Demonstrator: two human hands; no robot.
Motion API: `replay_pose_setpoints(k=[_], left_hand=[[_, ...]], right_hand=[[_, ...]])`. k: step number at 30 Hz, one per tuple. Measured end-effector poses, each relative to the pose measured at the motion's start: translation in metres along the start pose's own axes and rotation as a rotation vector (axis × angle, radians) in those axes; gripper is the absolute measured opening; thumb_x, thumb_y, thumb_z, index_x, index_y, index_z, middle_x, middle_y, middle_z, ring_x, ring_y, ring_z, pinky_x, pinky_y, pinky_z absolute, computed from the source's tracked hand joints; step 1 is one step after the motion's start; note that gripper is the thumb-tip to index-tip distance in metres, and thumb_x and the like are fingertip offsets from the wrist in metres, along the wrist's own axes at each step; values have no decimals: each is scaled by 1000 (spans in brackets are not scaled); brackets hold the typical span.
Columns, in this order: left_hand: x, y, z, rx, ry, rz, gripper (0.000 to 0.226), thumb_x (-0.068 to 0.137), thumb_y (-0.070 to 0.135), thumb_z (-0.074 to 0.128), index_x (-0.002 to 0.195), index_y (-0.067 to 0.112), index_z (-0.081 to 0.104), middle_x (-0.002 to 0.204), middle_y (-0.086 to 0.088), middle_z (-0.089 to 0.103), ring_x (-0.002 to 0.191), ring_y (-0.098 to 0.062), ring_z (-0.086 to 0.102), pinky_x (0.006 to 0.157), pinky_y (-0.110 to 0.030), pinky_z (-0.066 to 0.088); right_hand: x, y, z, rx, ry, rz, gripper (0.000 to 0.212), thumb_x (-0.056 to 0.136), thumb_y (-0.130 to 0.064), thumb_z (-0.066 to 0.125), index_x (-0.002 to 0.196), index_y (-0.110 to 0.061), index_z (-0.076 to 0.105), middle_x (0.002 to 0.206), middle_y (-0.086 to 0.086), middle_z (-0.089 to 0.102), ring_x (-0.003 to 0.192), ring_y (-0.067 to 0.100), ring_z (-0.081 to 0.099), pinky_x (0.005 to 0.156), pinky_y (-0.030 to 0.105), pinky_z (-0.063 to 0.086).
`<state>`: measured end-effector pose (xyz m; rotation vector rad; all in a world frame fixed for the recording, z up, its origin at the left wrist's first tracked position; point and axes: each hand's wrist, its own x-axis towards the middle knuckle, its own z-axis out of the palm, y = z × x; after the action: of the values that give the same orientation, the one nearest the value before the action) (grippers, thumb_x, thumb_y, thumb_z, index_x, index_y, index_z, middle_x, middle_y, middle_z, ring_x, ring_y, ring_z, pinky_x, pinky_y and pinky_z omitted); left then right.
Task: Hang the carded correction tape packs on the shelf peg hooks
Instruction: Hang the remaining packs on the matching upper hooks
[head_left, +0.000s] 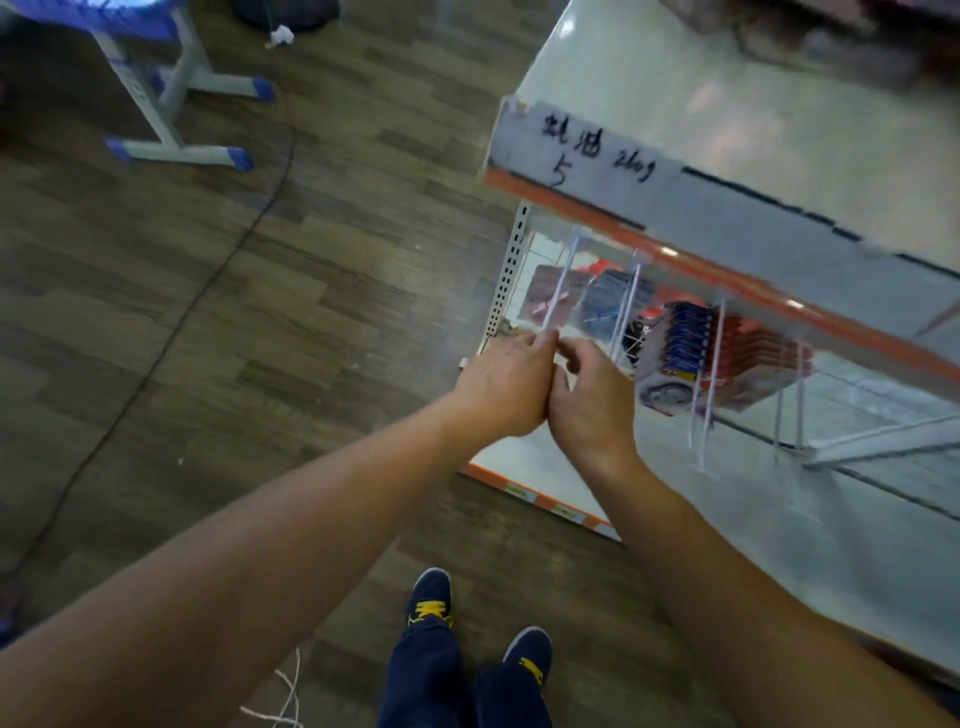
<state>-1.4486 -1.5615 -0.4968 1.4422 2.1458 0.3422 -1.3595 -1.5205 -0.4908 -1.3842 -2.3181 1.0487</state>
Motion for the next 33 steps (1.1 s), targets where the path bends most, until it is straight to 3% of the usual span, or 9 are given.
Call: replay_pose_setpoints(k=[5,8,14,20,28,33], left_hand=[[-46,48,-60,136,-39,55,37,91,15,50,128,11,45,114,-10,61,102,-30,60,80,-41,50],[-54,86,-103,195,5,120,35,91,15,50,126,12,49,114,-9,63,102,-28,61,81,-37,50],[-53,147,-164,166,62,204,33,90,17,49,122,11,49,109,-11,64,94,-30,61,73,-37,50],[-38,175,-178,231,54,274,41,94,28,51,133,16,49,126,-8,60,112,-27,57,91,-39,49],[-11,192,-159,233,43,357,50,93,29,55,140,20,43,141,-6,45,126,-24,48,101,-35,41],[26,208,-157,222,159,394,52,93,33,56,141,19,42,145,-7,41,131,-26,40,107,-37,37]], right_hand=[[-44,-34,-55,23,41,-50,34,95,-16,53,129,-14,56,127,1,61,116,16,55,97,28,43],[-50,-57,-99,113,157,-112,26,94,-16,55,119,-11,61,116,2,66,105,16,60,87,23,45],[-44,-83,-177,164,316,-167,12,92,-15,58,103,-12,62,94,-4,63,86,10,60,79,29,52],[-40,-77,-216,37,322,-140,14,91,-12,59,105,-11,64,99,0,66,89,11,57,82,27,48],[-45,-62,-232,110,437,-17,20,92,-14,59,112,-10,63,108,3,66,100,14,58,85,22,43],[-26,-42,-258,148,520,32,20,92,-15,59,111,-9,62,107,4,67,98,16,60,87,27,47]])
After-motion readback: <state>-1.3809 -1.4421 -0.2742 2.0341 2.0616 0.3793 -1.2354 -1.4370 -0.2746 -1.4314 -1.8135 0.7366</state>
